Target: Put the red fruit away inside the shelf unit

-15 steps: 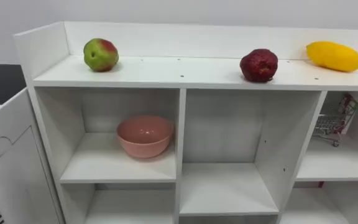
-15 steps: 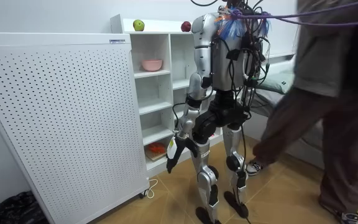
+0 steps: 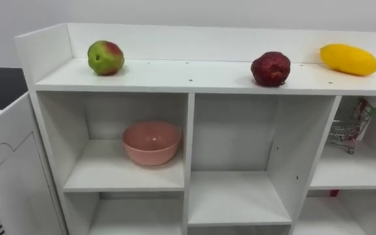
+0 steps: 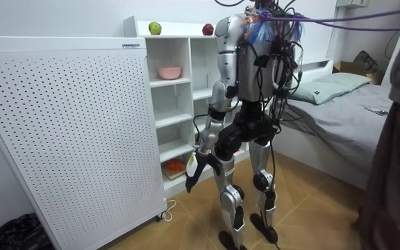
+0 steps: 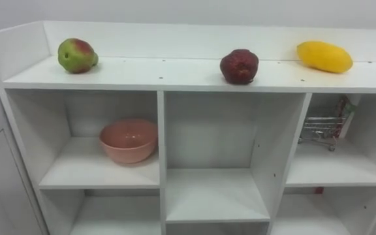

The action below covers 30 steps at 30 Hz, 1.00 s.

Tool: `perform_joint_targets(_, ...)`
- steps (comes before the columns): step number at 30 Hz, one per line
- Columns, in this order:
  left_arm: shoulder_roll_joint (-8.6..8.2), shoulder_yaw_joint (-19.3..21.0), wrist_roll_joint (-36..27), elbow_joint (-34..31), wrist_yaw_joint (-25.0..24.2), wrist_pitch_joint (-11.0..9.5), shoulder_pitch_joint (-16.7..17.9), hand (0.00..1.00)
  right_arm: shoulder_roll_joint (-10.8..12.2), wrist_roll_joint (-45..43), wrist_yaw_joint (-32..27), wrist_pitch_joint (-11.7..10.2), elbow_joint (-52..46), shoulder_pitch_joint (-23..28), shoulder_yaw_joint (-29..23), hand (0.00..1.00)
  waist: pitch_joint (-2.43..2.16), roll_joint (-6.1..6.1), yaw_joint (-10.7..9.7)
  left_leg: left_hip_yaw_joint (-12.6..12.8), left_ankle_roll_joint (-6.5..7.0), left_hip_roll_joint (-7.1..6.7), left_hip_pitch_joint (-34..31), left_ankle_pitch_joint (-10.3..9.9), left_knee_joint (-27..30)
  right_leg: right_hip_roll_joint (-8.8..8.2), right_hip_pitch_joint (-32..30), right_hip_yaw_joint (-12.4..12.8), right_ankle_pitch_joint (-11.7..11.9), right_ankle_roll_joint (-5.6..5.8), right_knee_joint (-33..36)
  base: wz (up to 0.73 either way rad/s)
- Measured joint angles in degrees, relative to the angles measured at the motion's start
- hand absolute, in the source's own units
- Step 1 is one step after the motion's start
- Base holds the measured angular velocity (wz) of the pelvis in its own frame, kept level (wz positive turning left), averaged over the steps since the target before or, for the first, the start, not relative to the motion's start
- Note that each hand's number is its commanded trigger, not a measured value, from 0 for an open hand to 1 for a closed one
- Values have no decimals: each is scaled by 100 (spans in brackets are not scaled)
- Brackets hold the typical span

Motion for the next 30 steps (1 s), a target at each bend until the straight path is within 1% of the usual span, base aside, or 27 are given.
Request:
perform_joint_targets(2, 1, 12, 2, -12, 0, -22, -10, 0, 7, 232, -82, 3, 7, 22, -70, 0, 7, 36, -18, -15, 0, -2, 38, 0, 1, 2, 49, 28, 0, 0, 0, 3)
perform_joint_targets(4, 1, 106, 3, -12, 4, -112, -21, 0, 3, 602, -197, 7, 8, 75, -318, 0, 21, 33, -16, -29, 0, -3, 62, 0, 6, 0, 75, 14, 0, 0, 2, 2)
perform_joint_targets(5, 1, 132, 4, -17, 4, -113, -23, 0, 3, 674, -232, 15, -6, 68, -411, 0, 16, 49, -16, -29, 0, -3, 56, 0, 10, 0, 72, 2, 0, 0, 2, 0)
perform_joint_targets(6, 0, 190, 3, -45, 7, -112, -19, 0, 1, 786, -318, 19, -37, 42, -572, 0, 9, 7, -30, -25, 0, -3, 51, 0, 18, 0, 69, 0, 0, 0, 3, 0)
perform_joint_targets(7, -2, 279, 6, -121, 19, -114, 11, 0, 0, 792, -430, 52, -117, 11, -848, 0, 13, 18, -38, -24, 0, -2, 55, 0, 26, 2, 67, 29, 0, 0, 3, -4)
perform_joint_targets(8, 0, 361, -4, -185, 38, -124, 24, 0, -3, 889, -597, 87, -330, -5, -1089, 0, 18, 10, -36, -10, -1, -1, 58, 1, 31, 3, 60, 25, 0, 0, 1, -6)
perform_joint_targets(11, 29, 390, -4, -222, 163, -196, 28, 0, -16, 1197, -983, 72, -1048, -63, -1347, 0, 23, -2, -47, 26, -2, -2, 53, 2, 44, 1, 32, 30, 0, 0, 1, -9)
perform_joint_targets(12, 46, 401, -2, -230, 197, -244, 37, 0, -26, 1182, -1168, 47, -1403, -154, -1451, 0, 17, -14, -60, 66, -2, 1, 51, 2, 43, 1, -1, 39, -1, 0, 7, -16)
perform_joint_targets(13, 47, 447, -5, -247, 247, -273, 39, 0, -32, 1187, -1364, 31, -1836, -236, -1583, 0, 27, -29, -59, 102, -2, 1, 45, 4, 42, 0, -20, 64, -1, 0, 5, -16)
perform_joint_targets(14, 55, 448, -5, -241, 279, -283, 37, 0, -43, 1203, -1485, 3, -2055, -272, -1614, 0, 33, -39, -65, 117, -2, 1, 45, 4, 42, 0, -23, 77, -1, -1, 4, -12)
perform_joint_targets(15, 70, 434, -11, -221, 364, -291, 33, 0, -56, 1201, -1752, -18, -2665, -283, -1655, 0, 34, -55, -67, 129, -1, 1, 34, 4, 43, -1, -46, 85, -1, -1, 10, -9)
perform_joint_targets(16, 73, 416, -50, -222, 431, -295, 60, 0, -50, 1077, -2010, -39, -3345, -271, -1682, 0, 27, -73, -106, 144, -1, -2, 16, 4, 41, -2, -81, 90, -1, -1, 11, -7)
perform_joint_targets(17, 69, 401, -53, -224, 460, -298, 87, 0, -50, 969, -2118, -56, -3680, -270, -1686, 0, 24, -76, -125, 145, -1, -4, 14, 5, 40, -2, -96, 101, -1, -1, 15, -6)
perform_joint_targets(18, 62, 399, -51, -231, 480, -317, 130, 0, -52, 762, -2324, -101, -4353, -263, -1703, 0, 24, -81, -152, 147, 0, -5, 16, 5, 38, -1, -105, 121, -1, -1, 15, 0)
perform_joint_targets(19, 63, 410, -44, -277, 481, -318, 175, 0, -52, 657, -2515, -186, -4898, -259, -1741, 0, 3, -86, -158, 146, 0, -2, 15, 5, 35, 2, -110, 127, -1, -1, 16, 0)
perform_joint_targets(20, 63, 414, -31, -317, 486, -318, 196, 0, -59, 632, -2626, -218, -5144, -261, -1751, 0, 0, -91, -155, 146, 0, 0, 15, 5, 33, 3, -111, 131, -1, -1, 16, 0)
perform_joint_targets(21, 64, 410, -1, -331, 520, -321, 208, 0, -74, 537, -2813, -319, -5547, -279, -1747, 0, -2, -123, -145, 145, -1, 4, 6, 5, 34, 6, -107, 131, 0, -1, 17, 0)
perform_joint_targets(22, 60, 385, 0, -324, 539, -322, 266, 0, -67, 405, -2987, -437, -5807, -310, -1741, 0, -10, -133, -138, 148, -1, 4, -10, 5, 38, 6, -106, 132, 0, -1, 19, 0)
perform_joint_targets(23, 50, 383, 0, -323, 547, -322, 277, 0, -61, 215, -3081, -446, -5940, -321, -1740, 0, -18, -144, -139, 150, -1, 3, -15, 5, 42, 3, -112, 121, 0, -1, 21, 0)
perform_joint_targets(24, 29, 360, -7, -342, 571, -322, 293, 0, -58, -170, -3250, -445, -6224, -324, -1738, 0, -32, -153, -144, 152, -1, 0, -49, 5, 54, -5, -134, 104, 0, -1, 23, 0)
perform_joint_targets(26, 39, 228, -55, -347, 583, -323, 299, 0, -60, -424, -3460, -497, -6654, -343, -1725, 0, -37, -144, -146, 137, -1, -4, -100, 5, 63, -14, -202, 72, 0, -1, 23, -2)
perform_joint_targets(28, 33, 146, -49, -333, 587, -324, 306, 0, -60, -686, -3678, -606, -6902, -469, -1678, 0, -38, -97, -117, 139, -1, -7, -100, 5, 62, -14, -228, 103, 2, -1, 27, -7)
perform_joint_targets(29, 26, 136, -37, -332, 587, -324, 307, 0, -60, -757, -3719, -609, -6955, -502, -1675, 0, -47, -78, -123, 137, -1, -5, -96, 5, 62, -10, -238, 122, 1, -1, 26, -12)
perform_joint_targets(30, 2, 114, -9, -332, 587, -327, 306, 0, -61, -853, -3772, -609, -7219, -503, -1675, 0, -61, -29, -121, 135, -1, -4, -90, 5, 62, -5, -241, 157, 2, -1, 23, -13)
